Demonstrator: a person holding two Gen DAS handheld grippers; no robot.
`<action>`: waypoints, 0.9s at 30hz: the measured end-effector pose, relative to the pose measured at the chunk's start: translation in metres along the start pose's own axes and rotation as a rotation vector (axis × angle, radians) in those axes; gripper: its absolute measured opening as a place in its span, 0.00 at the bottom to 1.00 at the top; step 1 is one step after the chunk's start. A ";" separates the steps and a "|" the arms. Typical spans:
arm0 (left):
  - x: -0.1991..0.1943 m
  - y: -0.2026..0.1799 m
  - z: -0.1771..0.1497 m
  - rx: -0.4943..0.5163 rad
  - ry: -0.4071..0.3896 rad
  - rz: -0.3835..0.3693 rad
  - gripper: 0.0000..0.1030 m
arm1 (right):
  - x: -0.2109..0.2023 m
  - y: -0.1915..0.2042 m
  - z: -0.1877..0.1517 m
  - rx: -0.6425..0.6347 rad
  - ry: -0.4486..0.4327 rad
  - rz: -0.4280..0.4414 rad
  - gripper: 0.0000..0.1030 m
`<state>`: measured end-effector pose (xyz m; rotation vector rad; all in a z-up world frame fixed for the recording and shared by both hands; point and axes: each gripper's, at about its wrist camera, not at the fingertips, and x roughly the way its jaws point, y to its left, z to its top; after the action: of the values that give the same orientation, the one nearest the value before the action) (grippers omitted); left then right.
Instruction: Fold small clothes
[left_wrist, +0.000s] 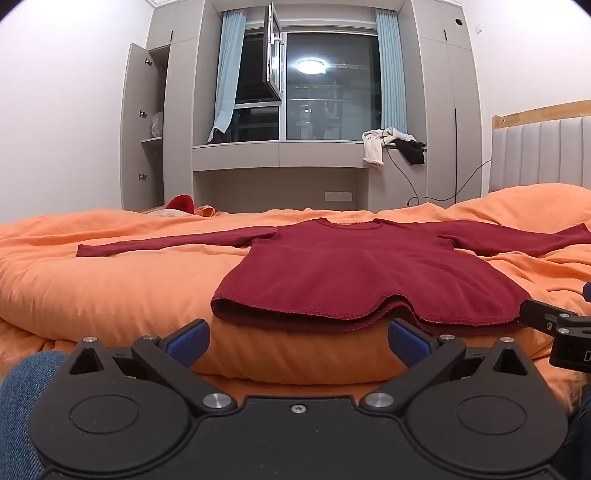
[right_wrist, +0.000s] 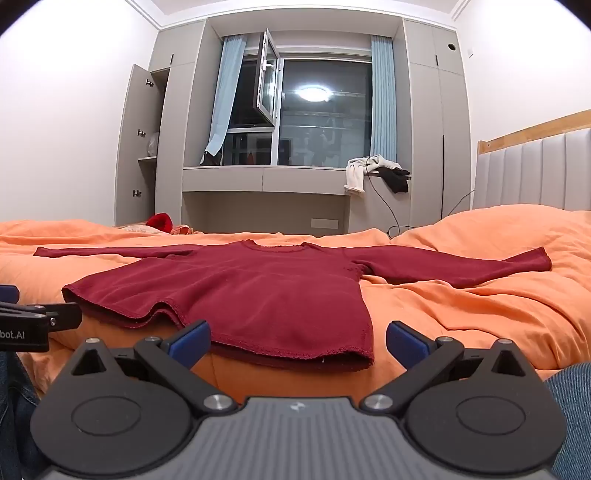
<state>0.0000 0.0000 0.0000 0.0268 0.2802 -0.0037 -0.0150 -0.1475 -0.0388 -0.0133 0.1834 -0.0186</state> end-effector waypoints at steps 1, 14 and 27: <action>0.000 0.000 0.000 0.003 0.002 0.001 0.99 | 0.000 0.000 0.000 0.001 0.002 0.000 1.00; 0.000 0.000 0.000 0.000 0.001 -0.002 0.99 | 0.001 0.000 0.000 0.003 0.000 0.000 1.00; 0.000 0.000 0.000 0.000 0.004 -0.001 0.99 | 0.002 0.000 0.000 0.005 0.002 0.000 1.00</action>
<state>0.0001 0.0000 0.0000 0.0270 0.2842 -0.0042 -0.0134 -0.1477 -0.0395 -0.0079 0.1853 -0.0187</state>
